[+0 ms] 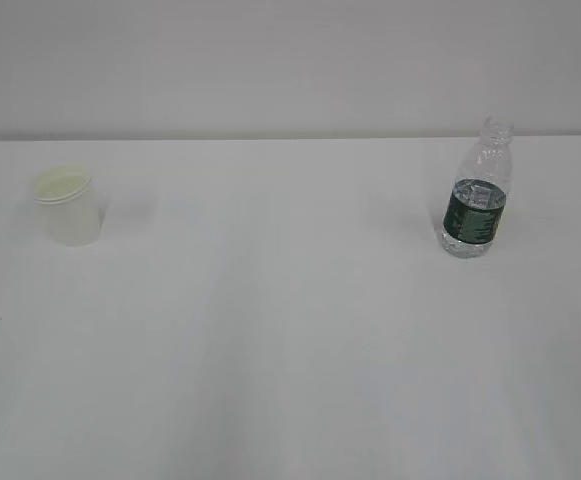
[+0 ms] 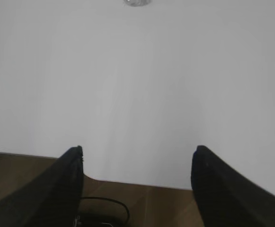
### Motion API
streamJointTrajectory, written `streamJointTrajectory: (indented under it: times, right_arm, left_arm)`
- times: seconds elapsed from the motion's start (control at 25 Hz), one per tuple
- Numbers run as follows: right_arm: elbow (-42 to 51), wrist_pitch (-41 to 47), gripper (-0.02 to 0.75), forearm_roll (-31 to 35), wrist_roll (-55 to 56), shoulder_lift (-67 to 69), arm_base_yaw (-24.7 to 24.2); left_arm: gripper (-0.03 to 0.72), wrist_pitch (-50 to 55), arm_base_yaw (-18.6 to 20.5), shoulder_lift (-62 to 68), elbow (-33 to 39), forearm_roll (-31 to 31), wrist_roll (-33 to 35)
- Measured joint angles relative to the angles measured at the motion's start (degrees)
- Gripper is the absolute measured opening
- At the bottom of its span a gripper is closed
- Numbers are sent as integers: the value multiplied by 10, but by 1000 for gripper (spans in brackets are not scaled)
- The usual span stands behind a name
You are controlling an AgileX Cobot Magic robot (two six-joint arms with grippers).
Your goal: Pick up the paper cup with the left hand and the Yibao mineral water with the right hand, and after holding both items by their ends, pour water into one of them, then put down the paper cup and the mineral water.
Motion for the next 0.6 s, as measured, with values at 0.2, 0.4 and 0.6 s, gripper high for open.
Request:
streamJointTrajectory:
  times: [0.2, 0.4, 0.6]
  right_arm:
    - [1, -3, 538, 0, -1, -29, 0]
    - [21, -4, 538, 0, -1, -61, 0]
    - [31, -4, 538, 1, -1, -92, 0]
  left_arm:
    - [467, -5, 0, -2, 8, 0, 0]
    - [467, -24, 0, -16, 8, 1, 0]
    - [467, -37, 0, -53, 17, 1, 0]
